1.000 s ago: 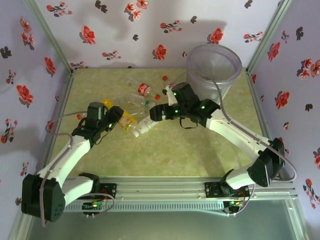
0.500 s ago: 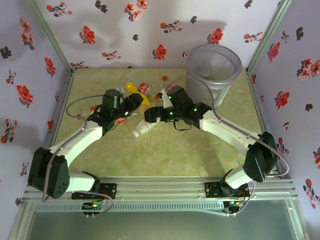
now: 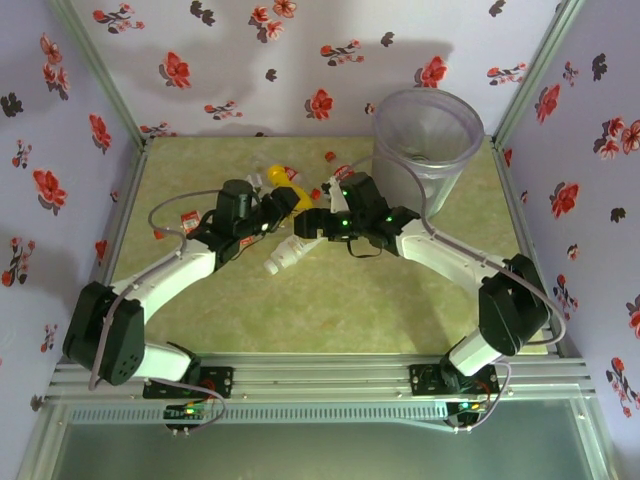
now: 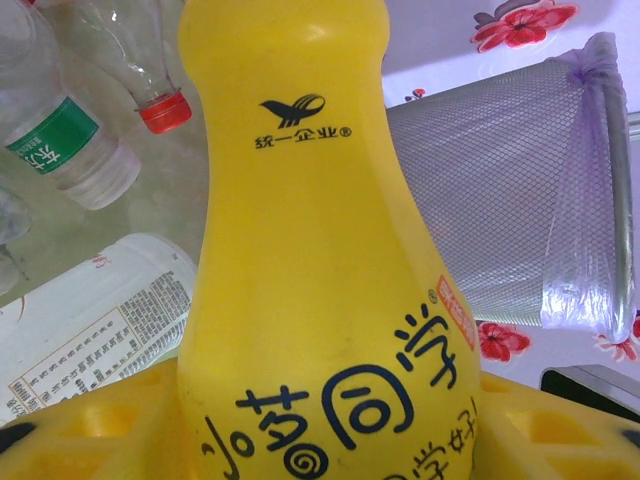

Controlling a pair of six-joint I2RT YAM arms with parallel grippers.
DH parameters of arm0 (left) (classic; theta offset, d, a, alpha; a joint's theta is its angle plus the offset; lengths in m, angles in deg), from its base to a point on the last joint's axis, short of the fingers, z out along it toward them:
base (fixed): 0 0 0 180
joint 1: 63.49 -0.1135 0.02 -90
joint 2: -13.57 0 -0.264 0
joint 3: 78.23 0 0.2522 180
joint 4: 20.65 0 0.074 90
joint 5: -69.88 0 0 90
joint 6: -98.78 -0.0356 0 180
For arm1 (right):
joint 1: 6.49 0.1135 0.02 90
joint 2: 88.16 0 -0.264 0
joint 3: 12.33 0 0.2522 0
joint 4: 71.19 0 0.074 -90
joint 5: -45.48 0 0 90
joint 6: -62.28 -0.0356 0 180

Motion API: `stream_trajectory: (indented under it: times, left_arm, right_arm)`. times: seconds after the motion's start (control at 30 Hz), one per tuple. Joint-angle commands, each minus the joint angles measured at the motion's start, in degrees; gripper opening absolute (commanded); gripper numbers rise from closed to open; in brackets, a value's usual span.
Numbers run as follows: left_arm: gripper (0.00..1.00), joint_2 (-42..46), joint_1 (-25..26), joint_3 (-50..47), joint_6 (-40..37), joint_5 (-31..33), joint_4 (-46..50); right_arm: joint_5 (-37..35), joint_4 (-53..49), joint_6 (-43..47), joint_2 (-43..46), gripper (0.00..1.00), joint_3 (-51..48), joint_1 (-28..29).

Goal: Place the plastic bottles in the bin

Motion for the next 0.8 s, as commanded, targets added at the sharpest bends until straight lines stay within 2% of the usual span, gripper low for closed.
stream_trajectory:
  times: [0.0,0.07,0.17,0.2,0.27,0.43,0.57,0.77]
  left_arm:
    - [0.02,-0.67,0.85,1.78,0.81,-1.26,-2.77]
    - [0.07,-0.62,0.86,1.82,0.6,-1.23,-2.64]
    - [0.25,-0.59,0.81,2.14,0.03,-1.25,-2.61]
    - [0.33,-0.56,0.8,2.05,-0.1,-1.24,-2.98]
    - [0.56,-0.29,0.57,1.45,-0.03,-1.29,-4.85]
    - [0.88,3.3,-1.36,0.62,-2.45,-1.25,-4.47]
    - [0.99,8.09,-3.67,-0.06,-5.95,-0.38,0.93]
    - [1.0,13.58,-5.88,-2.84,-9.54,2.44,10.12]
  right_arm:
    - [1.2,2.6,-1.23,-1.24,0.74,-0.84,-0.39]
    - [1.02,2.24,-1.03,-0.86,0.68,-0.82,-0.48]
    - [0.32,0.94,-0.25,-0.22,0.58,-0.62,-0.65]
    - [0.22,0.51,0.09,0.05,0.58,-0.6,-0.74]
    - [-0.21,-0.51,0.75,0.59,0.56,-0.33,-0.99]
    - [-2.87,-7.97,5.11,2.79,0.51,2.67,-2.57]
    - [-8.03,-18.93,12.17,4.83,0.5,9.11,-3.93]
    - [-16.73,-29.84,19.94,9.09,0.48,18.79,-7.63]
